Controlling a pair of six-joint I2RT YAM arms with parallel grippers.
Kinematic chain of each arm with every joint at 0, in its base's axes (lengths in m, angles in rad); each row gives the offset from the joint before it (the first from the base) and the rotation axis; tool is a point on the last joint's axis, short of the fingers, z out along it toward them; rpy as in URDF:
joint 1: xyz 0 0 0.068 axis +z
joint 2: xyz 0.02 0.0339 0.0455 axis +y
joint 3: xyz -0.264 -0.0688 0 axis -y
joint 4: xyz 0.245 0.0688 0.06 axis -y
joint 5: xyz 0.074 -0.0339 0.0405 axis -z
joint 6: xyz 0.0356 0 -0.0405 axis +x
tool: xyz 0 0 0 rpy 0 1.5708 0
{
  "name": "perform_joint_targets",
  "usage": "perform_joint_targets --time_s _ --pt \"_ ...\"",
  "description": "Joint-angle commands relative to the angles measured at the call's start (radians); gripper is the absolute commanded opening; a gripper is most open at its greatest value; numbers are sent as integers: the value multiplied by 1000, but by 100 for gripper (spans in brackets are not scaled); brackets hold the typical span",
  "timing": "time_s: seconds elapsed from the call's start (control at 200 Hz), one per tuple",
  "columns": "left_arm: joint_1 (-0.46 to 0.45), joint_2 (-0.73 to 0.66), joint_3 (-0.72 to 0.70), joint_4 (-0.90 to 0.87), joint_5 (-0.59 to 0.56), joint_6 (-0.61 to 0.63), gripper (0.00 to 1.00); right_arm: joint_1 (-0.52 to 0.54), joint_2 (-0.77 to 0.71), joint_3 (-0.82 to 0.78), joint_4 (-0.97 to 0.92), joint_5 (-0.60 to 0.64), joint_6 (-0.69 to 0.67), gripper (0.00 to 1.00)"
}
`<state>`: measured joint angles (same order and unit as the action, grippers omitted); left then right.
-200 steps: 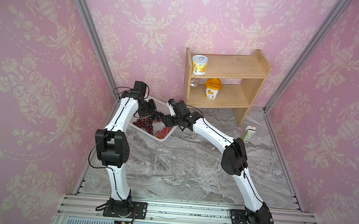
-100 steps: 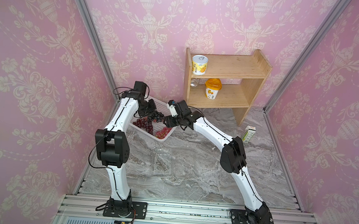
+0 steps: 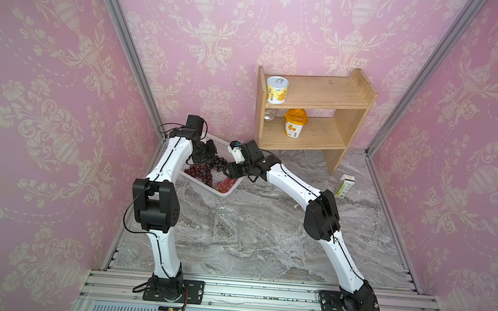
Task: Pack grapes into containers
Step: Place the grape into the packing box.
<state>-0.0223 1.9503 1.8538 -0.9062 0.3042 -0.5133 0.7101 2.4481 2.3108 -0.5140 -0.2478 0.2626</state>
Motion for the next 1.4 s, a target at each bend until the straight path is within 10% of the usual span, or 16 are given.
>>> perform_joint_targets --time_s 0.0,1.396 --pt "9 -45 -5 6 1 10 21 7 32 30 -19 -10 -10 51" --pt "8 -63 -28 7 3 10 20 4 100 109 -37 -16 -52 33"
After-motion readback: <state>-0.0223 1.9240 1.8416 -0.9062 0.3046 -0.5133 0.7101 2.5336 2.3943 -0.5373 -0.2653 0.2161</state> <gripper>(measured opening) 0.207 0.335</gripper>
